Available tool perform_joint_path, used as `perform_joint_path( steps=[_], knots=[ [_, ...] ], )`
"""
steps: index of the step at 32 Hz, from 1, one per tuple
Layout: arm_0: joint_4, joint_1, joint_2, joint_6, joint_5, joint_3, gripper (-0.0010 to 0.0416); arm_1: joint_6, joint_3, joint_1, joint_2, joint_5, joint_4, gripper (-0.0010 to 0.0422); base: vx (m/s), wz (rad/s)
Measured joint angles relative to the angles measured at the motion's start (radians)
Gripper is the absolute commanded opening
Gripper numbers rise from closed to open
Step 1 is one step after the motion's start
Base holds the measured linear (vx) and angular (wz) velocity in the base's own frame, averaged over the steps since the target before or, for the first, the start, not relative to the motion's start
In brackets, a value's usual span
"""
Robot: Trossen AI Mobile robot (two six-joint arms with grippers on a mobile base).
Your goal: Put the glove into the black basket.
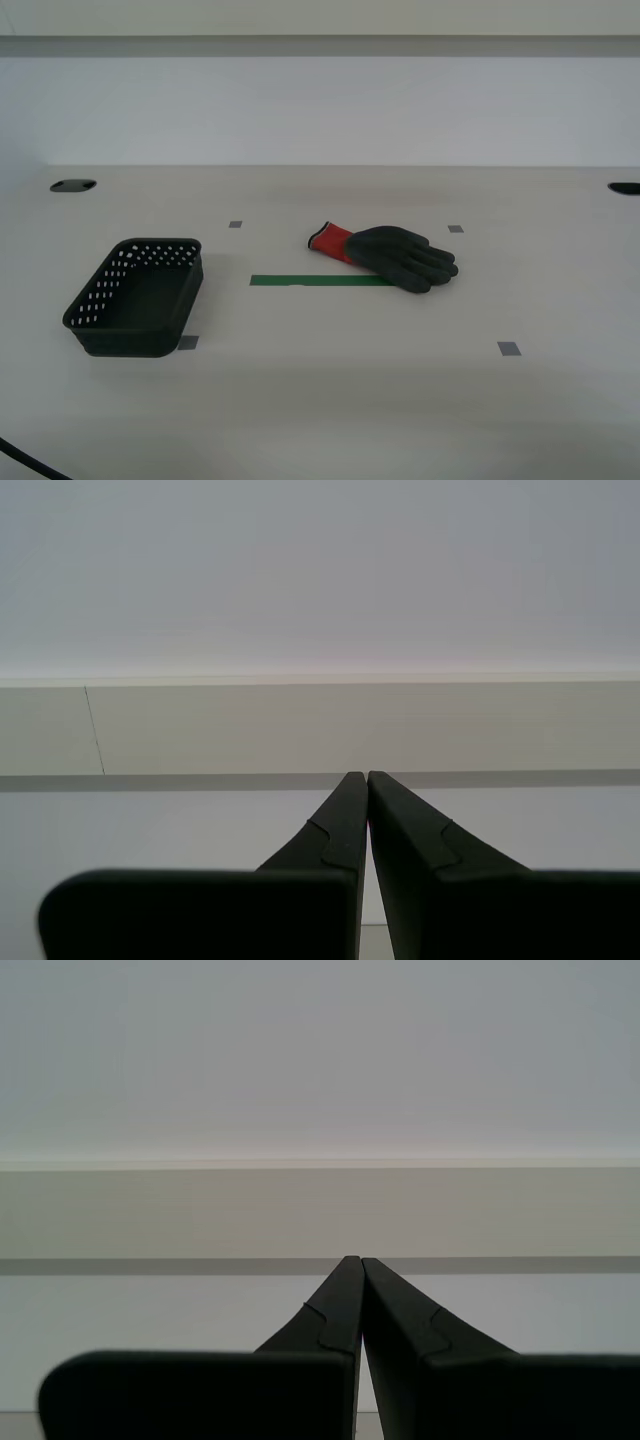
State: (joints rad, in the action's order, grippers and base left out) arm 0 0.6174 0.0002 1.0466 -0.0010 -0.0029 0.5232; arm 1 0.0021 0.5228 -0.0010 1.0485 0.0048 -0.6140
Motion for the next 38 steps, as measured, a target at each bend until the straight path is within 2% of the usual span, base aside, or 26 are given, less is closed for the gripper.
perform_joint_path(
  steps=[12, 14, 15, 17, 19, 21, 23, 24, 27, 28, 31, 36, 38],
  knots=[
    [0.000, -0.001, 0.000, 0.000, 0.000, 0.000, 0.0001, 0.000, 0.002, 0.000, 0.000, 0.005, -0.001, 0.0000, 0.000, 0.000],
    [0.000, 0.000, 0.000, 0.000, 0.000, 0.000, 0.0001, -0.006, 0.012, -0.001, 0.000, 0.043, -0.001, 0.0000, 0.000, 0.000],
    [0.000, 0.000, 0.000, 0.000, 0.000, 0.000, 0.0001, -0.026, 0.030, -0.001, 0.000, 0.104, 0.000, 0.0000, 0.000, 0.000],
    [0.000, -0.001, 0.000, 0.000, 0.000, 0.000, 0.0001, -0.059, 0.061, -0.008, 0.000, 0.140, 0.003, 0.0000, 0.000, 0.000],
    [0.000, -0.001, 0.000, 0.000, 0.000, 0.000, 0.0001, -0.080, 0.098, -0.020, 0.001, 0.145, 0.014, 0.0000, 0.000, 0.000],
    [0.000, -0.001, 0.000, 0.000, 0.000, 0.000, 0.0001, -0.084, 0.169, -0.044, 0.000, 0.146, 0.092, 0.0000, 0.000, 0.000],
    [0.000, -0.001, 0.000, 0.000, 0.000, 0.000, 0.0000, -0.073, 0.236, -0.069, 0.002, 0.145, 0.209, 0.0000, 0.000, 0.000],
    [0.000, -0.001, 0.000, 0.000, 0.000, 0.000, 0.0001, -0.043, 0.299, -0.097, 0.011, 0.144, 0.322, 0.0000, 0.000, 0.000],
    [0.000, 0.000, 0.000, 0.000, 0.000, 0.000, 0.0000, 0.008, 0.375, -0.145, 0.029, 0.145, 0.431, 0.0000, 0.000, 0.000],
    [0.000, -0.001, 0.000, 0.000, 0.000, 0.000, 0.0001, 0.038, 0.426, -0.184, 0.048, 0.143, 0.489, 0.0000, 0.000, 0.000],
    [0.000, -0.001, 0.000, 0.000, 0.000, 0.000, 0.0001, 0.062, 0.491, -0.262, 0.088, 0.145, 0.525, 0.0000, 0.000, 0.000],
    [0.000, 0.000, 0.000, 0.000, 0.000, 0.000, 0.0001, 0.066, 0.542, -0.357, 0.184, 0.144, 0.547, 0.0000, 0.000, 0.000],
    [0.000, 0.000, 0.000, 0.000, 0.000, 0.000, 0.0001, 0.068, 0.576, -0.400, 0.268, 0.146, 0.603, 0.0000, 0.000, 0.000]
  ],
)
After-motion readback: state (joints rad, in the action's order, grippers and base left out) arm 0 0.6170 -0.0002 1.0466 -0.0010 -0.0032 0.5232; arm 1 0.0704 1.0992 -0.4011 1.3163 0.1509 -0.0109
